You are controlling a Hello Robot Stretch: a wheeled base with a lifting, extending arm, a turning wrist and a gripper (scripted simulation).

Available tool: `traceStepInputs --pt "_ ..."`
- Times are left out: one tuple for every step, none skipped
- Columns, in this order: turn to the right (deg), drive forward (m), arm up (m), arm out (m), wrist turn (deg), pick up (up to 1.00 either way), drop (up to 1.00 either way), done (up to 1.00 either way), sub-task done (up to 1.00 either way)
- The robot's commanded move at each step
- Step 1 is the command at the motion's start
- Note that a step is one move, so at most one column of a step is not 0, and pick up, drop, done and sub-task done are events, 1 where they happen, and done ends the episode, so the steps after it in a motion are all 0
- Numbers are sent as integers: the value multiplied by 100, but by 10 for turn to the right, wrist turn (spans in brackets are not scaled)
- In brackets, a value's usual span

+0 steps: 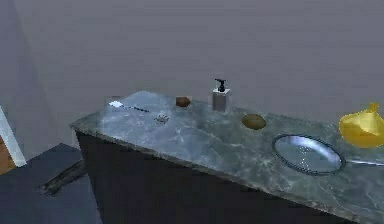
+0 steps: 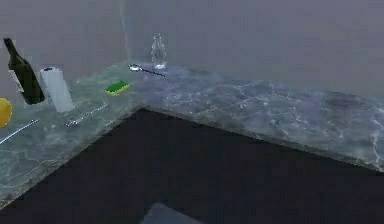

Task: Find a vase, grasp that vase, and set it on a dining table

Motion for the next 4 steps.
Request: traceStepInputs --pt "0 35 0 0 0 0 0 0 0" --pt "-270 0 0 0 0 0 0 0 0" --pt "0 0 50 0 0 0 0 0 0" --pt "0 0 38 0 0 0 0 0 0"
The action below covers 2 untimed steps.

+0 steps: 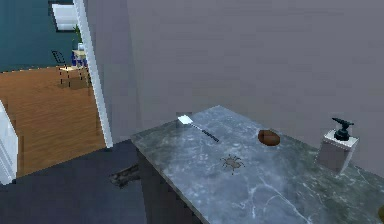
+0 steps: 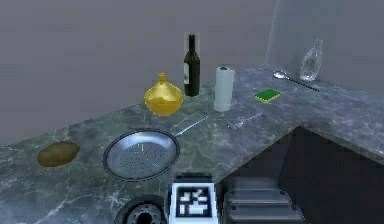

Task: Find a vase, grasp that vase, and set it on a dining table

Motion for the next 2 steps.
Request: traceStepInputs --pt "0 0 0 48 0 0 0 0 0" --pt "0 0 0 0 450 0 0 0 0"
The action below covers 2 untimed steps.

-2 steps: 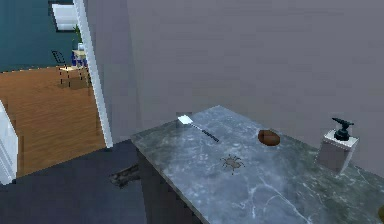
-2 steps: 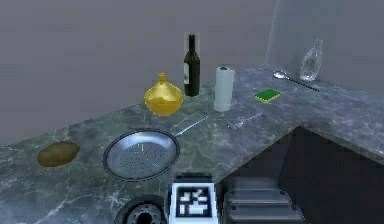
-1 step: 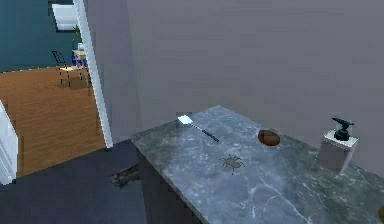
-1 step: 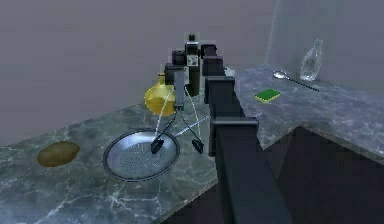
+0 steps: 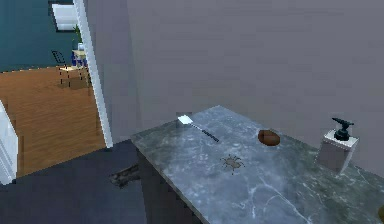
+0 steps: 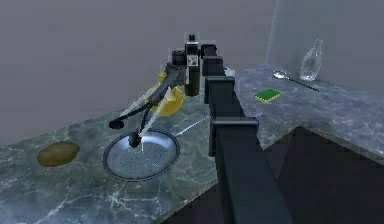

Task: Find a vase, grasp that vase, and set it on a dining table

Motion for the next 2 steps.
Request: traceStepInputs --pt "0 0 0 0 450 0 0 0 0" --pt "0 0 0 0 450 0 0 0 0"
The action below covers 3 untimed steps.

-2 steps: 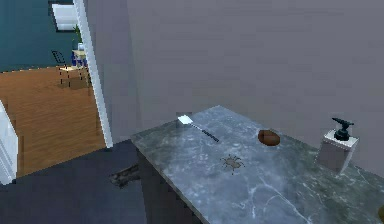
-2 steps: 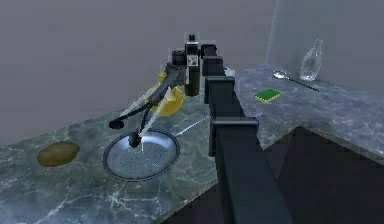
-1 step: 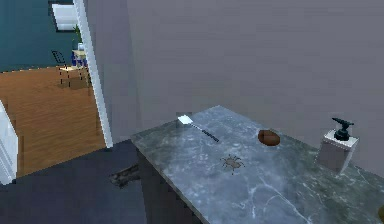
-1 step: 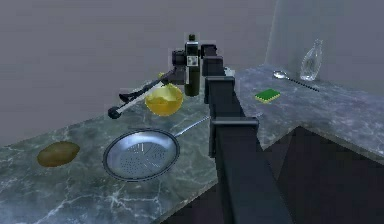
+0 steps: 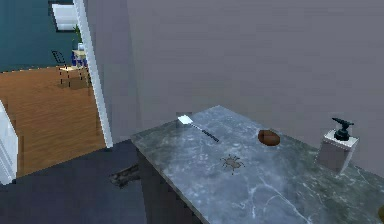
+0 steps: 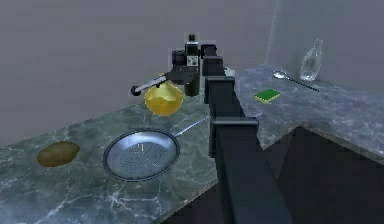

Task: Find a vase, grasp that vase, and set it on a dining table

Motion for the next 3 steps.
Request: traceStepInputs --pt "0 0 0 0 210 0 0 0 0" --pt "0 0 -10 0 0 0 0 0 0" --pt "0 0 0 0 0 100 0 0 0"
